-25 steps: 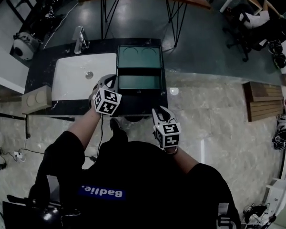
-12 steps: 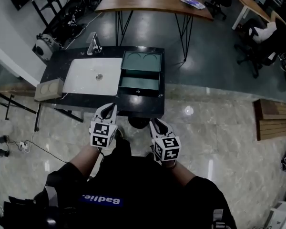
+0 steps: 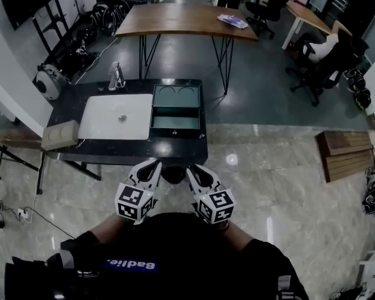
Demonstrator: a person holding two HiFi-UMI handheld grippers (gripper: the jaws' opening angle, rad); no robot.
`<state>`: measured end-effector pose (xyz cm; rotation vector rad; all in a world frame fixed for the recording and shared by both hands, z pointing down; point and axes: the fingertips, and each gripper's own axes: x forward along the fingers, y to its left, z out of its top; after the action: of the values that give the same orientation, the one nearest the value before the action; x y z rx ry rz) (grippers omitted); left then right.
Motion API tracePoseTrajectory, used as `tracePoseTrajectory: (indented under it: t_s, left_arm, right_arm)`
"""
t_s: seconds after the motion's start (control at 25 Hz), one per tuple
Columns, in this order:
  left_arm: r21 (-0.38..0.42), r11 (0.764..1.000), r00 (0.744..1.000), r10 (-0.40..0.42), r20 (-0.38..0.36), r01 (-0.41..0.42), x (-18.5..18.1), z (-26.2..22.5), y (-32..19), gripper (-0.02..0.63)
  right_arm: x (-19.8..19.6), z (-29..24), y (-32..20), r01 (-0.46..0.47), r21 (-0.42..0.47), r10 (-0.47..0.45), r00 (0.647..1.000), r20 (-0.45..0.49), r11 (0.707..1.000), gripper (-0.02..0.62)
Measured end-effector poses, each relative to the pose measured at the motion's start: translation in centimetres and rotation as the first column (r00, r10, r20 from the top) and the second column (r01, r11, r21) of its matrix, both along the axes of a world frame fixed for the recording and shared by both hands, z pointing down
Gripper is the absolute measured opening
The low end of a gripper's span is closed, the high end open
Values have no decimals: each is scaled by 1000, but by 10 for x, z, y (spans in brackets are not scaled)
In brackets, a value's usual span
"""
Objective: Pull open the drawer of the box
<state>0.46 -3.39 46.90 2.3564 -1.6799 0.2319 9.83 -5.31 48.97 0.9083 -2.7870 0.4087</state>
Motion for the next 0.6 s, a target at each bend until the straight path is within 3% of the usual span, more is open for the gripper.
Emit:
tracePoseTrajectory:
  t_s: [0.2, 0.6]
  left_arm:
    - [41, 998, 995, 51, -80, -48, -7, -25, 25, 2]
    - [102, 984, 981, 158, -110, -147, -9, -35, 47, 2]
  right_arm:
    - [-28, -32, 25, 48, 24, -48, 999, 18, 999, 70]
    - [-67, -71, 71, 126, 165, -138, 988, 63, 978, 66]
